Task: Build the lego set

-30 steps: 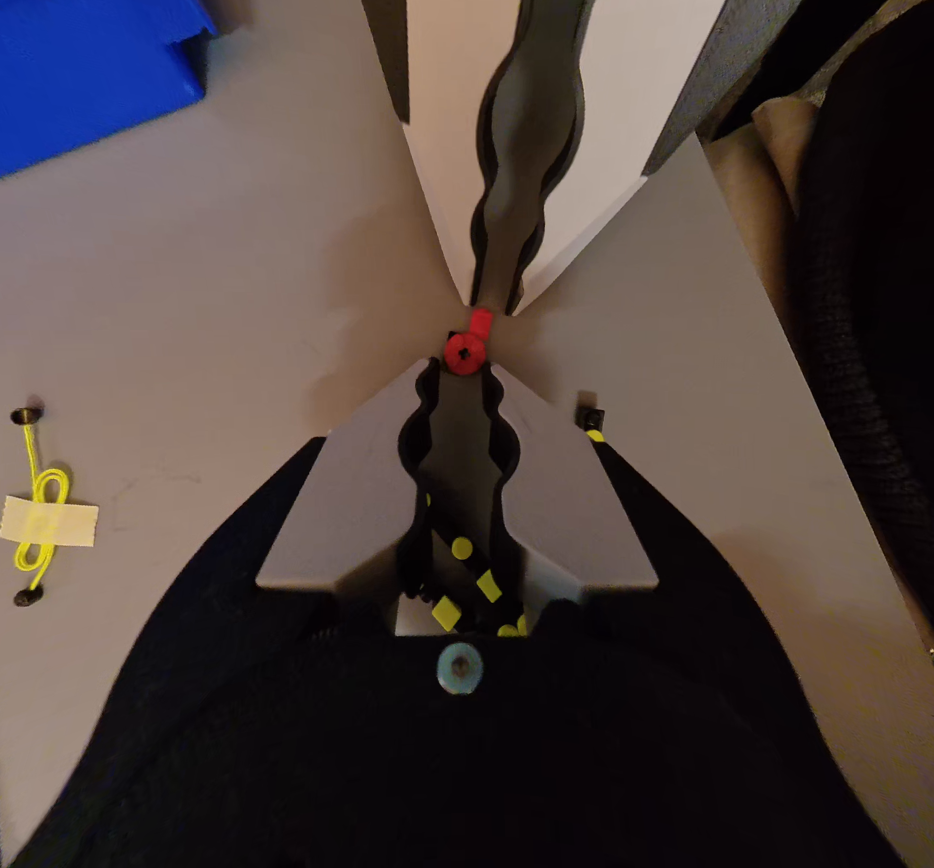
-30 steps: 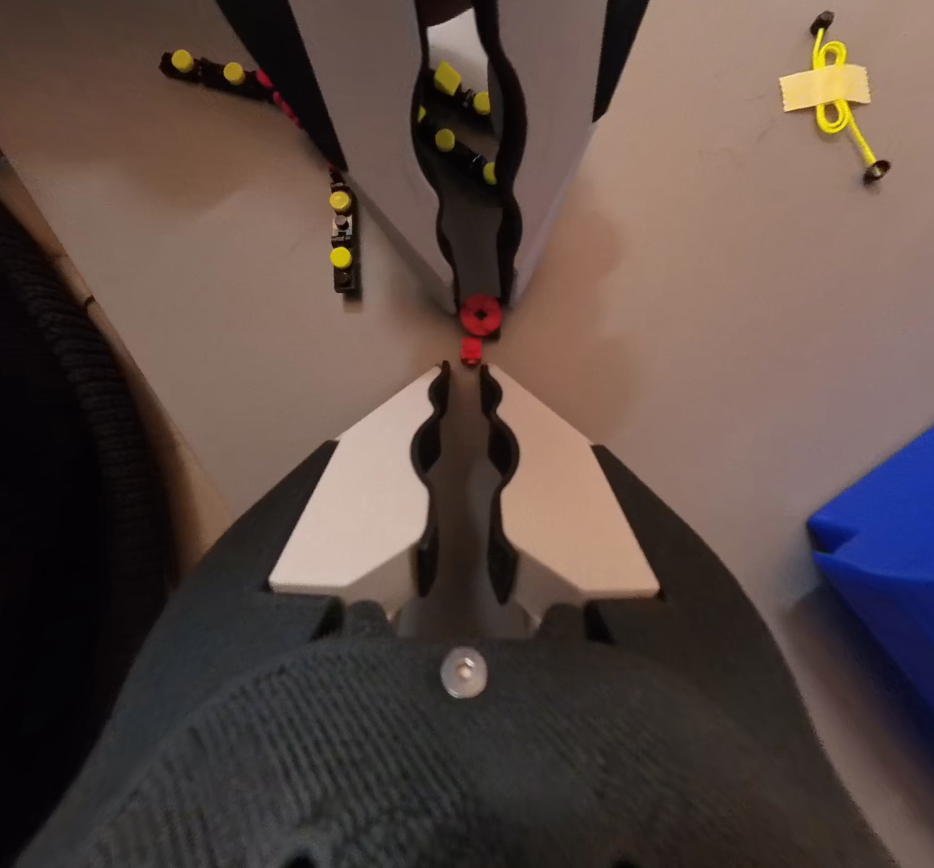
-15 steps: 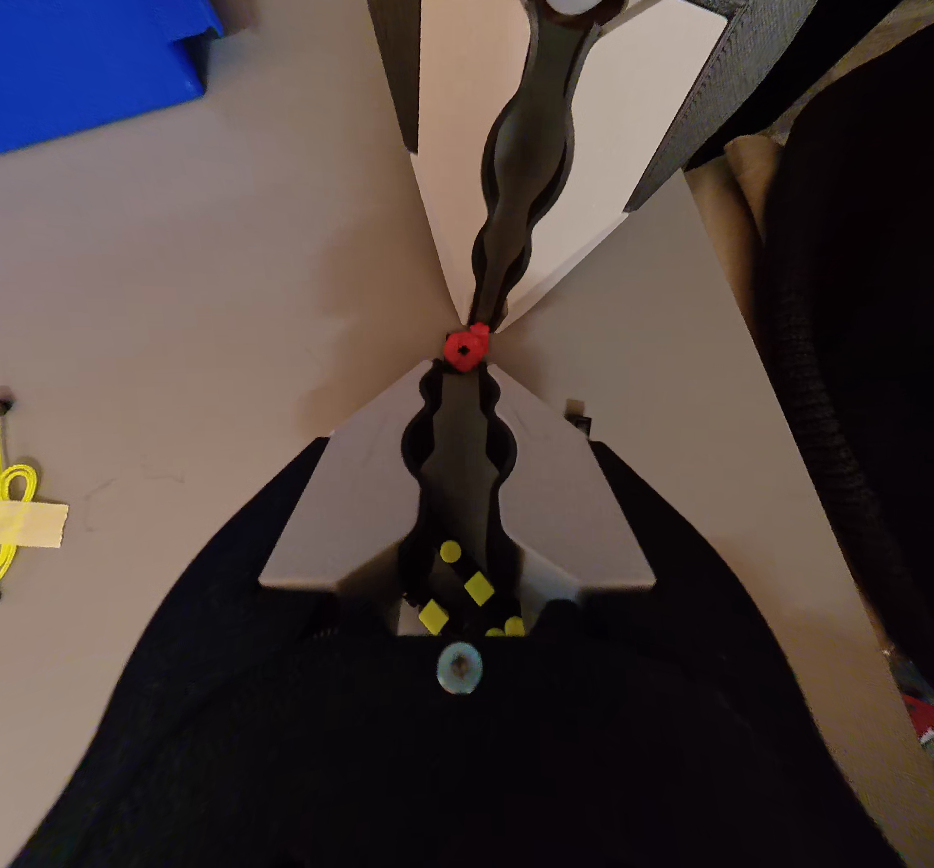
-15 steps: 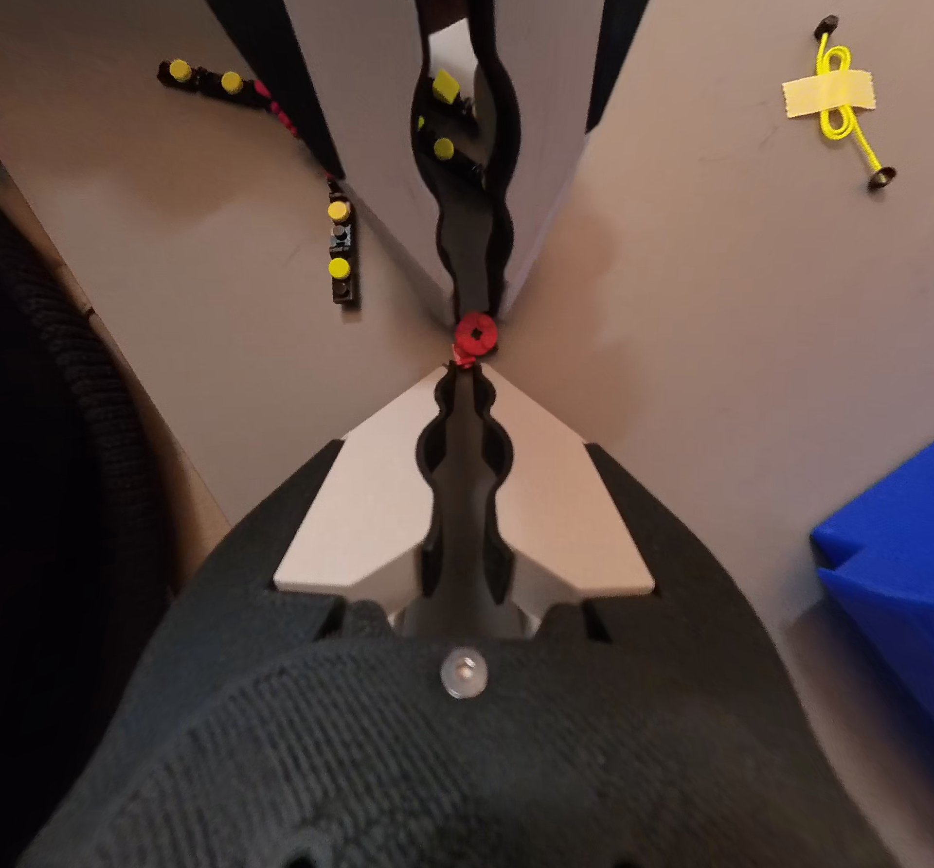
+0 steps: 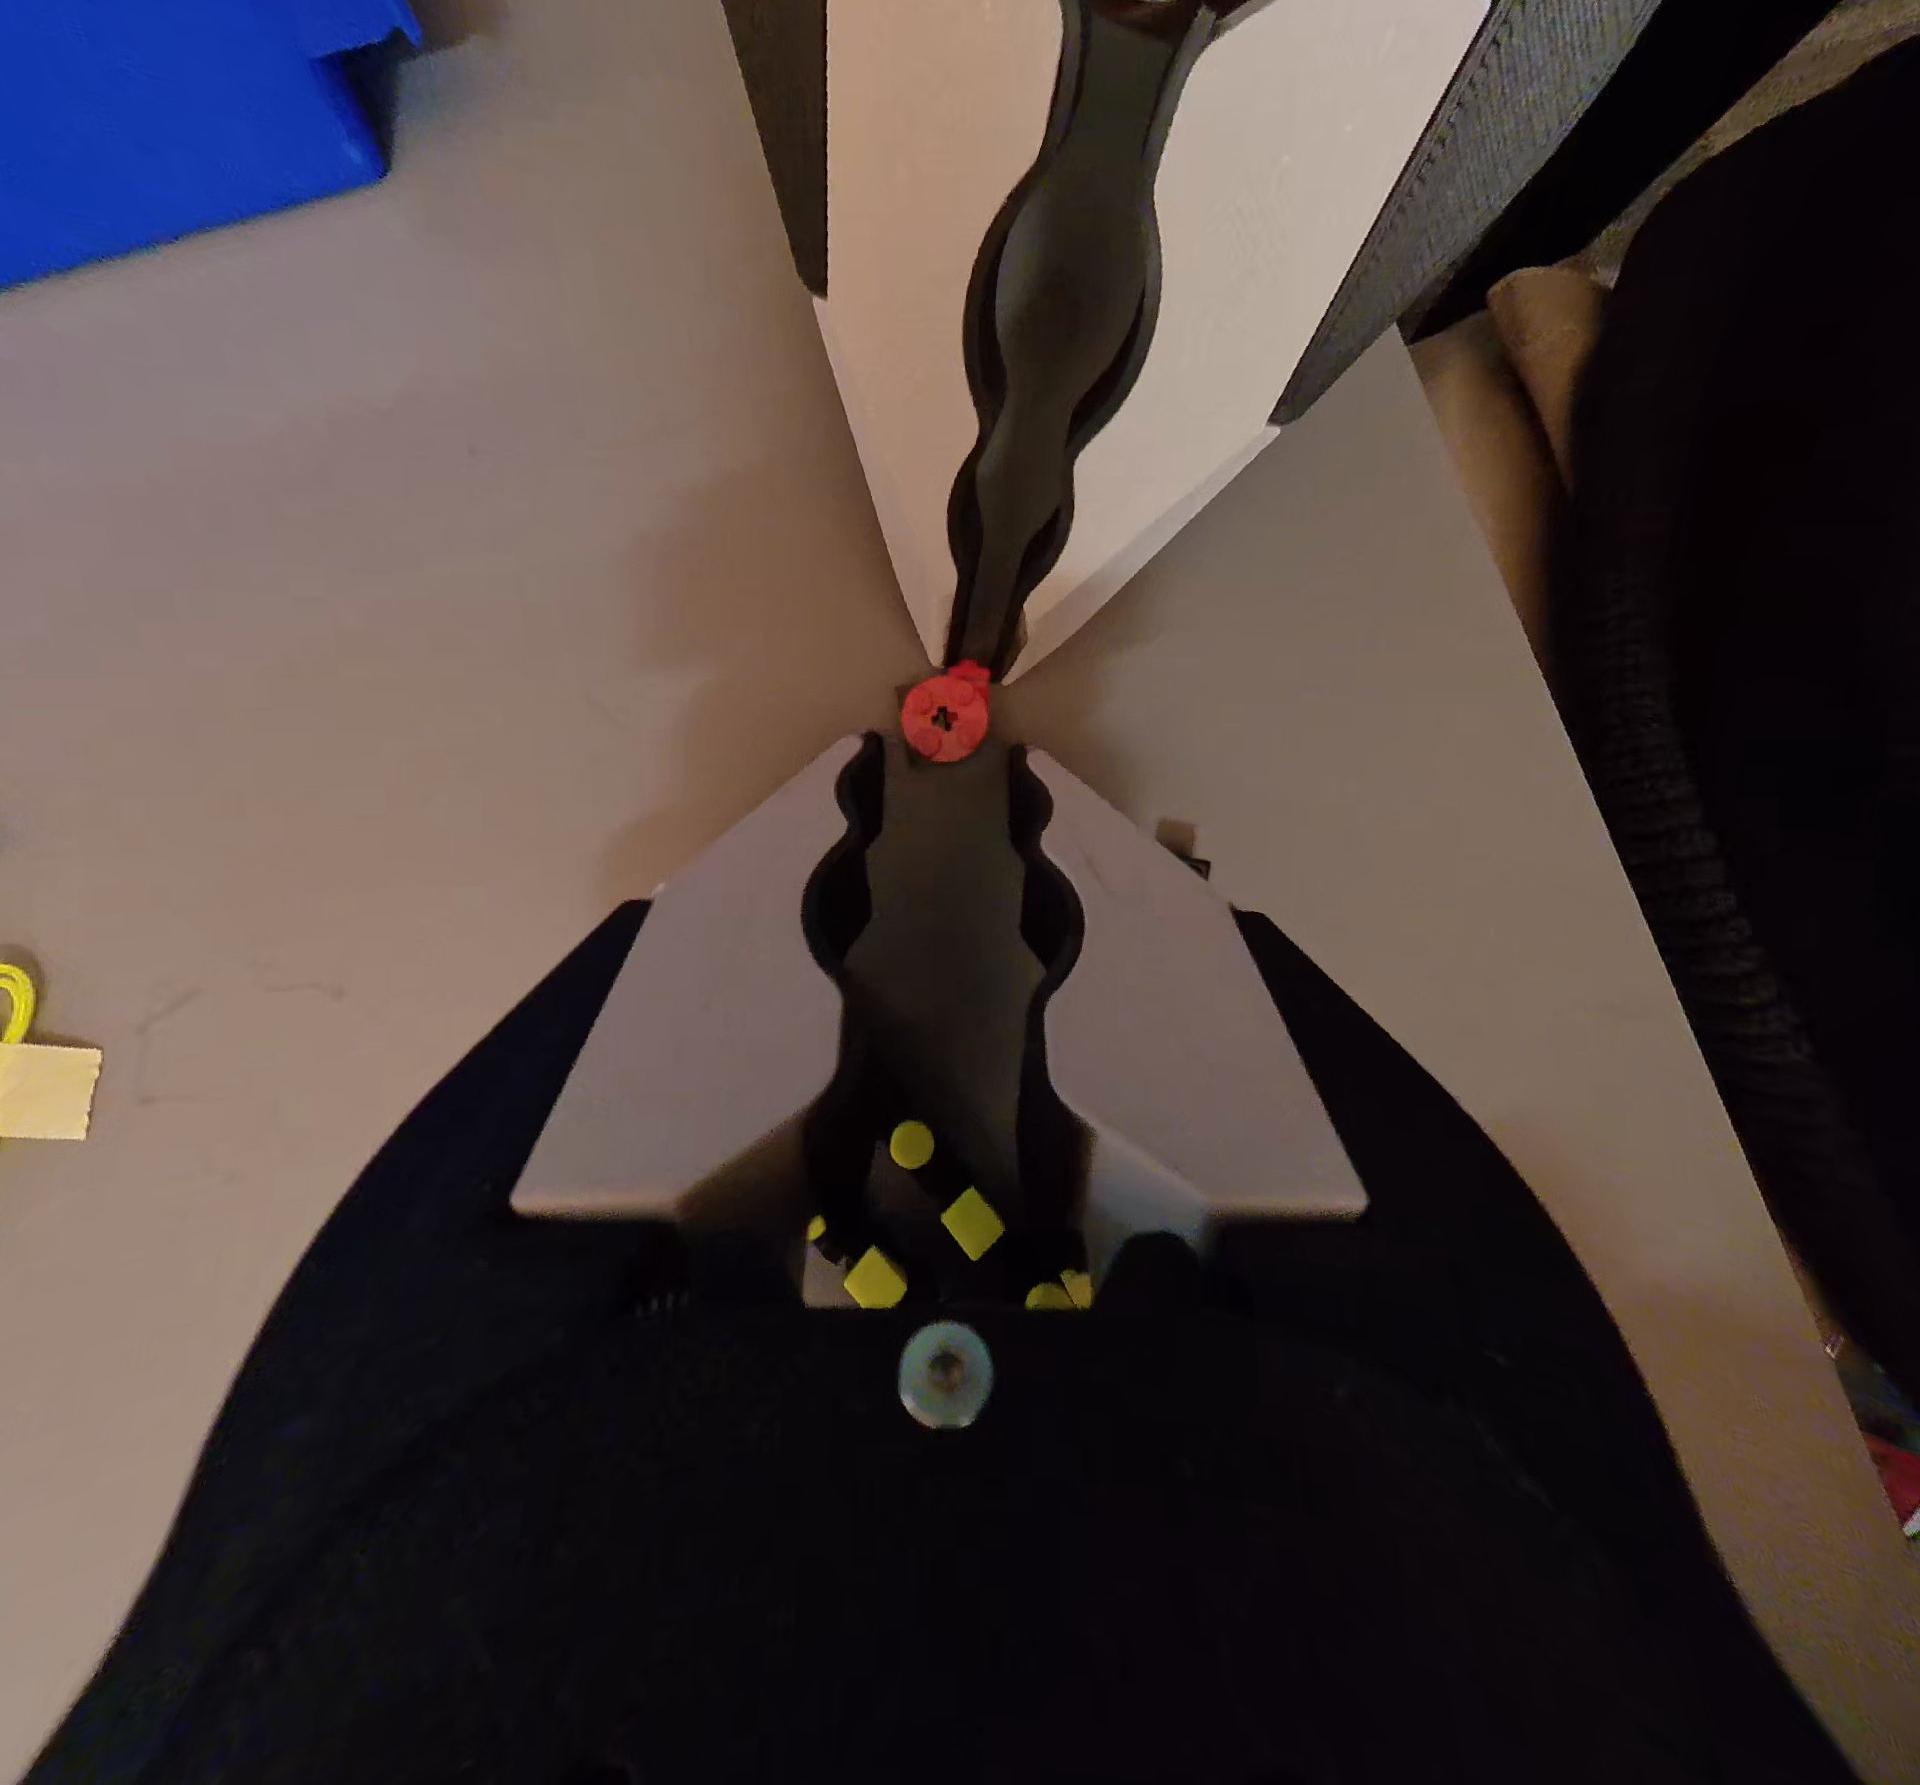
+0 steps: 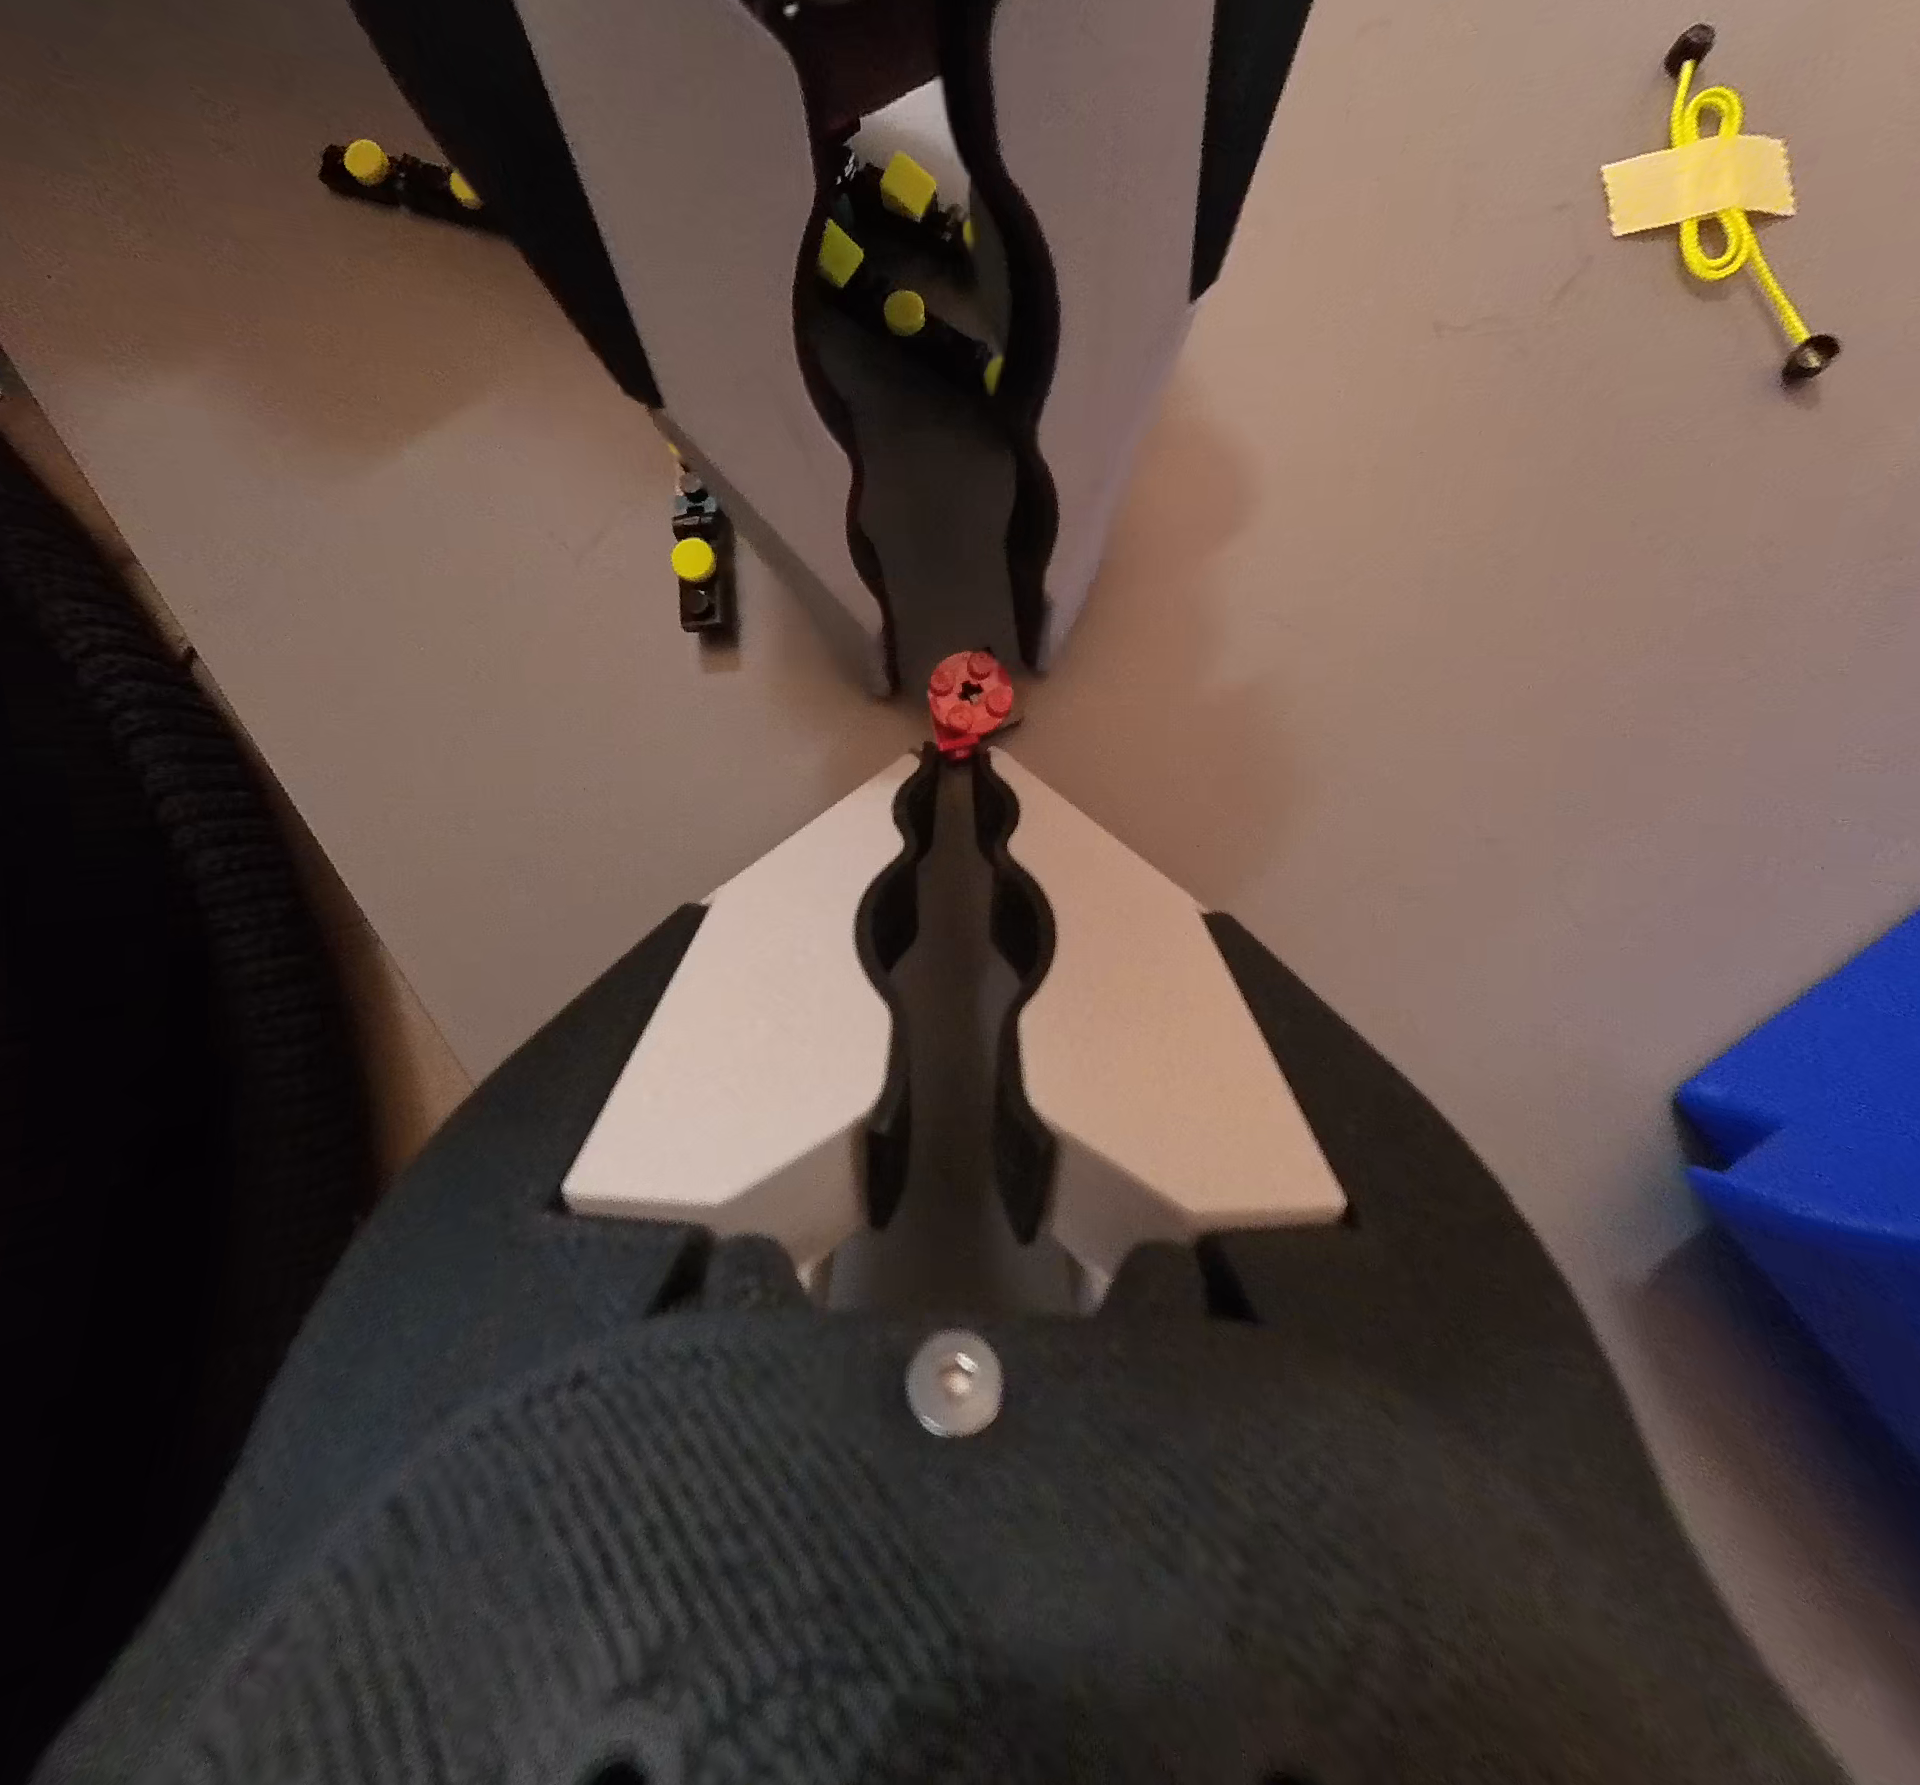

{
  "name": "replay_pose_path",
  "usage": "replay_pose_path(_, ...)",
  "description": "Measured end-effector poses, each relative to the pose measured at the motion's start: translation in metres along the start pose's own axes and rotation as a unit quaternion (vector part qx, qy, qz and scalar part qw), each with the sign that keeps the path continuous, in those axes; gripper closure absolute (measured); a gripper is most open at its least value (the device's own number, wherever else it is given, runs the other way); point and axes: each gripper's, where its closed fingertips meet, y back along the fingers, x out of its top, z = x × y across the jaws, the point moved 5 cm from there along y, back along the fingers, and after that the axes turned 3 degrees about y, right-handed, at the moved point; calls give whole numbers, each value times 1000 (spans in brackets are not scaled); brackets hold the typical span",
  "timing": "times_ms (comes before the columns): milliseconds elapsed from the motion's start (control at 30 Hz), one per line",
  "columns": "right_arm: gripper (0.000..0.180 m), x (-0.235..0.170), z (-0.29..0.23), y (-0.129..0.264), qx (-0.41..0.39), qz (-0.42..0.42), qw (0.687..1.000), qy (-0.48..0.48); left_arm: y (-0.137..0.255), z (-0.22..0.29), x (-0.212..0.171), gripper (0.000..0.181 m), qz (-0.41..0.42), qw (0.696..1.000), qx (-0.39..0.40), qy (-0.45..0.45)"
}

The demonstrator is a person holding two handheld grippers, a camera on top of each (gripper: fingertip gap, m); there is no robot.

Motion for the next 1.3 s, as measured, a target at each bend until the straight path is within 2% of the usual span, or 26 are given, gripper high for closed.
replay_pose_path(133, 175, 0, 0, 0, 0, 1, 1000, -1, -1, 0, 3, 158, 7, 1000, 0, 1)
replay_pose_path(333, 175, 0, 0, 0, 0, 1, 1000, -2, -3, -1, 4, 167, 7, 1000, 2, -5)
replay_pose_path(900, 175, 0, 1, 0, 1, 3, 1000, -9, -3, 2, 4, 166, 1, 998, 19, -60)
replay_pose_path(1100, 175, -1, 1, 0, 1, 3, 1000, -9, 0, 0, 5, 158, 8, 999, 14, -32)
replay_pose_path(1300, 175, -1, 1, 0, 0, 4, 1000, -9, 5, -8, 8, 157, 27, 998, -11, 57)
